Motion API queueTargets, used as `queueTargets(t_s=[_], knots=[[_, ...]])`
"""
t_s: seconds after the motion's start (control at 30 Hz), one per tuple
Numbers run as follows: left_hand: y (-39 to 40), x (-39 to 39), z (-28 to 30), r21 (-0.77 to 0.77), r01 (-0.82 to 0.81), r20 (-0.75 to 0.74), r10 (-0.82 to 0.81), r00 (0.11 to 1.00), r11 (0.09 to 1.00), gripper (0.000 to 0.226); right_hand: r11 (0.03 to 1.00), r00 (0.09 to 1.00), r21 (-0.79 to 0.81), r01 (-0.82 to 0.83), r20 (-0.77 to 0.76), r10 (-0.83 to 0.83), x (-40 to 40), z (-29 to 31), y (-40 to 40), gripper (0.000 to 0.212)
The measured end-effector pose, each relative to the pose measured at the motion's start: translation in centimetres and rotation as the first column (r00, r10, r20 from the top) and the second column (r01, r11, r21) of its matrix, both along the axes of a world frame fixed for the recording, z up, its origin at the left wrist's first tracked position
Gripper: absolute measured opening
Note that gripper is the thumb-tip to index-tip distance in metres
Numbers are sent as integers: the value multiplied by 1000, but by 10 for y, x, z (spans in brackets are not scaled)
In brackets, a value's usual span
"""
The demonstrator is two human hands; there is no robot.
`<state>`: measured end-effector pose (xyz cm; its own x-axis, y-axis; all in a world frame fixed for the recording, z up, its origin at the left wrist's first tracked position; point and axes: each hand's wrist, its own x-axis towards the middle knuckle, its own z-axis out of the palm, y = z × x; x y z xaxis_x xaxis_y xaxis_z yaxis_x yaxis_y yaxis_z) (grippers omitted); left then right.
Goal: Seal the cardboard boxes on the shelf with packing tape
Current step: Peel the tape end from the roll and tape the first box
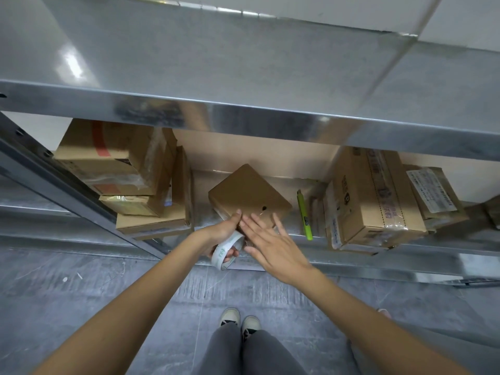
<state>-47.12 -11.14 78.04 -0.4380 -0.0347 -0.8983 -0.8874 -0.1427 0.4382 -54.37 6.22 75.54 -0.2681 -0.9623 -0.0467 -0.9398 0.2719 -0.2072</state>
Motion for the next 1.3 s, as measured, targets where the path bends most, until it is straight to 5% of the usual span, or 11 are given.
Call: queueTargets(t_s=[0.17,0.37,0.5,0.7,0.97,1.1,1.23,1.3], knots=[[-2,-1,3,10,10,7,-10,1000,1000,87,999,999,46,-15,-37,16,-9,2,2,66],[-6,-4,1,43,48,21,-49,999,998,94,967,980,159,201,-35,-198,-42,16,6,103],[-6,-4,0,31,69,8,-70,998,997,95,884,893,233,404,109,-437,-53,12,5,129],[-3,-4,10,-15,75,-10,-75,997,997,91,878,892,240,415,84,-444,-43,16,-7,149],[19,17,8,-420,-129,-249,22,968,898,82,868,855,124,482,149,-496,-27,19,-13,138],[35,39,10,-557,-363,-534,14,846,747,54,785,724,89,613,335,-603,-26,22,-8,133],[47,39,17,-290,-681,-768,261,585,672,41,711,582,115,694,492,-648,-19,21,-6,127],[51,36,24,-247,-732,-839,238,490,635,49,670,512,115,734,555,-656,-17,18,-4,124]])
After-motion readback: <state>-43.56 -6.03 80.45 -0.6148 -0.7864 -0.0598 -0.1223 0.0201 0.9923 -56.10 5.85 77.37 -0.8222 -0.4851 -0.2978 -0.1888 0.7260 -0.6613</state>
